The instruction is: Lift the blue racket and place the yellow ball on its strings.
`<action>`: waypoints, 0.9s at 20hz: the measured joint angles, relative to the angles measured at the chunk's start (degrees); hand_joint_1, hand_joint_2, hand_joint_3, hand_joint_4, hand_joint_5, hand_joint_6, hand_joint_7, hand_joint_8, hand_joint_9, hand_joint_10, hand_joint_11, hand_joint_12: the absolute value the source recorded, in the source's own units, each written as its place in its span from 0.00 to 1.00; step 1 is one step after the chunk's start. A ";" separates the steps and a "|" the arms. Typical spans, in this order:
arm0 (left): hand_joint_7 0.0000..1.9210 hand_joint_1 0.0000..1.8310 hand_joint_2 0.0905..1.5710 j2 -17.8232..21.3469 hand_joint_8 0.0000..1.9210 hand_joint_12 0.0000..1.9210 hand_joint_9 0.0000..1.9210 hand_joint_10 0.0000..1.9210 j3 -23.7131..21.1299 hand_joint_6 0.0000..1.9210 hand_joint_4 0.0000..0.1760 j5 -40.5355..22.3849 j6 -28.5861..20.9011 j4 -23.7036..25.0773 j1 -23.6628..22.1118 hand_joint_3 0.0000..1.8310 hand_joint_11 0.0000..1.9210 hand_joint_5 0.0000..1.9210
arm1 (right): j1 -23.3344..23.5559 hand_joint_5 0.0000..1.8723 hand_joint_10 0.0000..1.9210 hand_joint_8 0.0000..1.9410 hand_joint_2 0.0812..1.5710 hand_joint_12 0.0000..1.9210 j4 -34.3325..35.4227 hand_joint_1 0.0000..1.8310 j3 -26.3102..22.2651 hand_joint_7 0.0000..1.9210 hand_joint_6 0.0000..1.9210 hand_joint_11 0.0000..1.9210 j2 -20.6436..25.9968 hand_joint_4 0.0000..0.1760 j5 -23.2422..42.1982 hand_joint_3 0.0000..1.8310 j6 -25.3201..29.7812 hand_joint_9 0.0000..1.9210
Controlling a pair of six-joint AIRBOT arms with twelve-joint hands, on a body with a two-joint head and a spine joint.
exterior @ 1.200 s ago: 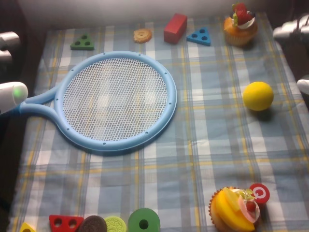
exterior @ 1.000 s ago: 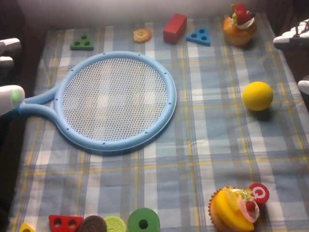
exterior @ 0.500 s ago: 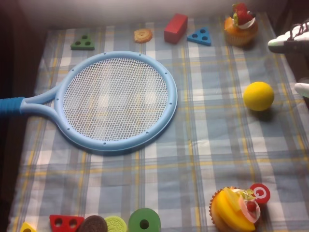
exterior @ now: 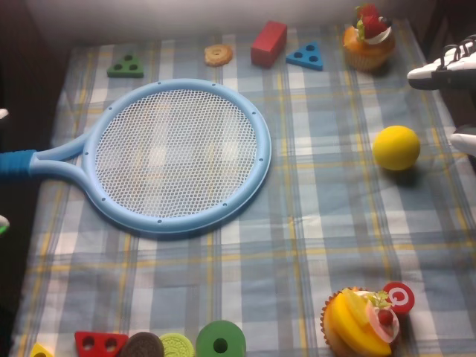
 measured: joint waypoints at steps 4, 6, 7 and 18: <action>0.05 0.56 0.58 -0.66 0.00 0.09 0.03 0.00 3.52 0.00 1.00 3.48 0.90 -1.70 -1.14 0.00 0.00 0.00 | 0.00 0.29 0.00 0.00 0.81 0.25 -0.48 0.42 0.24 0.31 0.00 0.15 -0.48 0.00 -0.46 0.00 0.13 0.29; 0.07 0.58 0.57 -3.04 0.00 0.11 0.05 0.00 5.73 0.00 1.00 6.14 7.74 -4.61 -4.57 0.00 0.00 0.00 | 0.00 0.29 0.00 0.00 0.81 0.25 -0.57 0.40 0.33 0.31 0.00 0.14 -0.48 0.00 -0.61 0.00 1.03 0.28; 0.10 0.59 0.55 -4.11 0.00 0.18 0.07 0.01 6.36 0.00 1.00 7.21 10.86 -5.25 -5.84 0.00 0.00 0.00 | 0.00 0.29 0.00 0.00 0.82 0.25 -0.92 0.40 0.55 0.31 0.00 0.15 -0.48 0.00 -0.59 0.00 1.33 0.29; 0.57 0.67 0.63 -7.87 0.32 0.39 0.43 0.03 11.63 0.22 0.09 12.76 21.90 -13.07 -7.76 0.00 0.11 0.58 | -0.20 0.31 0.00 0.00 0.83 0.30 -1.29 0.38 1.07 0.34 0.00 0.14 -0.94 0.05 -0.81 0.00 1.99 0.31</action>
